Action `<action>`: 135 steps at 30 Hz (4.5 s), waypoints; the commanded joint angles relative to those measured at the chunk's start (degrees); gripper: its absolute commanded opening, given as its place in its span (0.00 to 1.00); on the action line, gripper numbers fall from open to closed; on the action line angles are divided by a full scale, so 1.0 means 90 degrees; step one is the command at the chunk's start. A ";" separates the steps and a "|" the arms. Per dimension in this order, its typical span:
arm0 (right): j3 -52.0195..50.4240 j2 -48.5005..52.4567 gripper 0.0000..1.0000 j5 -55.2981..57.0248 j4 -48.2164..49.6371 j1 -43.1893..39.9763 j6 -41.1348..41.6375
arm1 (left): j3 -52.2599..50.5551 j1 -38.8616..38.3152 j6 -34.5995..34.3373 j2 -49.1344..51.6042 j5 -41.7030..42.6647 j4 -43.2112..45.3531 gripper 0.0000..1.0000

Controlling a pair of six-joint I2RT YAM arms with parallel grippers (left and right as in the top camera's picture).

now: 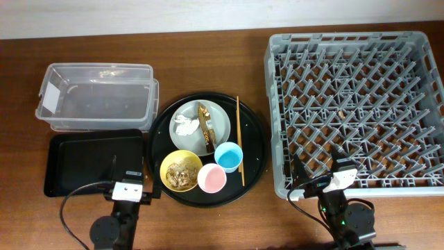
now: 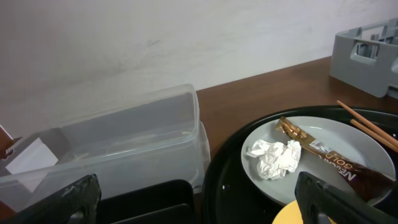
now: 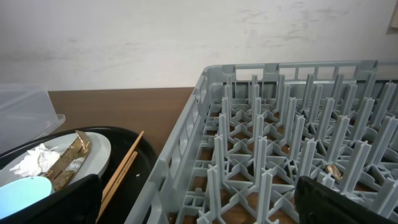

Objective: Sort waste into correct bins and load items into the dishwasher rack
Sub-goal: 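Grasp the pink cup with the left gripper and lift it toward the right gripper, then hand the pink cup from the left gripper to the right gripper, then lower the pink cup upside down into the dish rack with the right gripper, then grasp the blue cup with the left gripper and pass it to the right gripper, then place the blue cup upside down in the dish rack with the right gripper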

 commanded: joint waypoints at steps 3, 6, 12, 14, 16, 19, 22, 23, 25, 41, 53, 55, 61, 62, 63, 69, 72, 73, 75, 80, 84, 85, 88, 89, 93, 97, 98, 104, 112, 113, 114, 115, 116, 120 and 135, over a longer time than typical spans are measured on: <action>0.0051 -0.0051 0.98 -0.1773 0.0199 -0.0046 0.0046 | -0.0049 0.0022 0.0075 -0.0024 0.0005 0.0015 0.99; 0.1336 0.0080 0.99 -0.2154 -0.1375 -0.0046 0.0073 | 0.0017 0.0022 0.0066 -0.0024 0.1540 0.0826 0.99; 0.6465 0.3388 0.98 -0.2159 -0.5814 -0.0046 0.0070 | 0.4520 0.0022 -0.1338 0.1615 0.1807 -0.2999 0.99; 0.7640 0.4517 0.99 -0.2300 -0.6645 -0.0046 0.0073 | 0.6343 0.0022 -0.1338 0.3099 0.1843 -0.4558 0.99; 0.8029 0.5144 0.99 -0.3492 -0.6875 -0.0046 0.0070 | 0.7232 0.0022 -0.1443 0.3927 0.2416 -0.5219 0.99; 0.8026 0.5372 0.99 -0.3351 -0.7252 -0.0046 0.0369 | 0.7288 0.0017 -0.1678 0.4442 0.3422 -0.5877 0.99; 0.8026 0.5253 0.99 -0.2943 -0.7468 -0.0046 0.1090 | 0.7055 -0.0437 -0.1826 0.5319 0.2472 -0.7315 0.96; 0.8026 0.5214 0.99 -0.2941 -0.7543 -0.0046 0.1107 | 0.6851 -0.0702 -0.2008 0.5498 0.2263 -0.7295 0.91; 0.8026 0.5200 0.99 -0.2958 -0.7808 -0.0046 0.1103 | 0.6079 -0.2047 -0.2771 0.6241 0.1299 -0.6521 0.77; 0.7468 0.5212 0.99 -0.4291 -0.8024 -0.0046 -0.0367 | 0.7495 -0.3893 -0.2834 0.7361 0.1800 -0.5639 0.00; 0.6555 0.5503 0.65 -0.9262 -0.3891 -0.0044 0.0029 | 0.7495 -0.2960 -0.2586 0.7176 0.6751 -0.3504 0.00; 0.6555 0.5501 0.74 -0.9277 -0.4250 -0.0044 0.0022 | 0.7495 -0.2960 -0.2589 0.7232 0.6586 -0.3446 0.00; 0.6555 0.5294 0.71 -0.8971 -0.4432 -0.0046 0.0002 | 0.7495 -0.2960 -0.2589 0.7220 0.6256 -0.3495 0.00; 0.6555 0.5292 0.68 -0.8799 -0.4432 -0.0046 0.0005 | 0.7495 -0.2960 -0.2589 0.7220 0.6256 -0.3517 0.01; 0.6555 0.5292 0.64 -0.8536 -0.4432 -0.0046 0.0002 | 0.7495 -0.2960 -0.2591 0.7220 0.6258 -0.3541 0.15; 0.7516 0.4969 0.58 -0.3274 -0.6997 -0.0610 0.0170 | 0.7495 -0.2076 -0.2584 0.7055 0.4869 -0.5085 0.99; 0.8024 0.5054 0.58 0.0015 -0.8381 -0.1025 0.1088 | 0.7495 -0.1770 -0.2392 0.6686 0.4345 -0.5564 0.99; 0.7978 0.5246 0.58 0.0146 -0.8587 -0.1066 0.1110 | 0.7495 -0.1770 -0.2387 0.6562 0.4187 -0.5656 0.99; 0.7876 0.5999 0.58 0.0260 -0.8675 -0.1064 0.1195 | 0.7495 -0.1770 -0.2273 0.6409 0.4056 -0.5768 0.99; 0.7878 0.8888 0.69 -0.0134 -0.7817 -0.1047 0.1146 | 0.7495 -0.1802 -0.2154 0.6343 0.3366 -0.6244 0.99; 0.8279 0.8990 0.93 -0.0602 -0.8000 -0.1047 0.1144 | 0.7482 -0.2229 -0.2164 0.6409 0.1892 -0.6705 0.99; 0.8534 0.8546 0.93 -0.1056 -0.8119 -0.1044 0.0991 | 0.7482 -0.2472 -0.2227 0.6533 0.1491 -0.6700 0.97; 0.8694 0.6118 0.94 -0.2424 -0.8102 -0.0784 0.0957 | 0.7373 -0.3587 -0.2936 0.7757 -0.0270 -0.6431 0.89; 0.8694 0.5651 0.95 -0.2426 -0.8136 -0.0702 0.0959 | 0.7373 -0.3808 -0.2958 0.8347 -0.0277 -0.5989 0.81; 0.8692 0.4656 0.95 -0.2497 -0.8697 -0.0612 0.0962 | 0.7373 -0.3942 -0.3334 1.0304 -0.0794 -0.4427 0.67; 0.8663 0.4675 0.95 -0.2494 -0.8833 -0.0612 0.0962 | 0.7376 -0.3939 -0.3334 1.0992 -0.0741 -0.4410 0.03; 0.8663 0.4675 0.95 -0.2494 -0.8837 -0.0612 0.0959 | 0.7376 -0.3939 -0.3334 1.0989 -0.0743 -0.4558 0.01; 0.8663 0.4877 0.99 -0.4143 -0.8820 -0.0610 -0.0583 | 0.8252 -0.3045 -0.2404 0.8558 0.3568 -0.5457 0.00; 0.8663 0.6348 0.99 -0.8126 -0.7162 -0.0396 -0.1838 | 0.8252 -0.2815 -0.2089 0.7713 0.7478 -0.4000 0.00; 0.8663 0.6416 0.95 -0.8221 -0.7087 -0.0160 -0.1875 | 0.8252 -0.2815 -0.2089 0.7713 0.7473 -0.3946 0.00; 0.8665 0.6467 0.85 -0.8225 -0.6892 0.0248 -0.1909 | 0.8252 -0.2815 -0.2089 0.7713 0.7337 -0.3915 0.00; 0.8665 0.6467 0.77 -0.8194 -0.6773 0.0423 -0.1909 | 0.8252 -0.2815 -0.2089 0.7713 0.7232 -0.3915 0.00; 0.8665 0.6467 0.66 -0.8072 -0.6766 0.0413 -0.1906 | 0.8252 -0.2815 -0.2089 0.7713 0.7237 -0.3917 0.00; 0.8667 0.6246 0.56 -0.6834 -0.6785 0.0209 -0.1010 | 0.8252 -0.2815 -0.2089 0.7713 0.7223 -0.3922 0.52; 0.8670 0.9809 0.63 -0.0284 -0.8038 -0.3619 0.1219 | 0.8252 -0.2815 -0.2115 0.7713 0.3349 -0.5972 0.99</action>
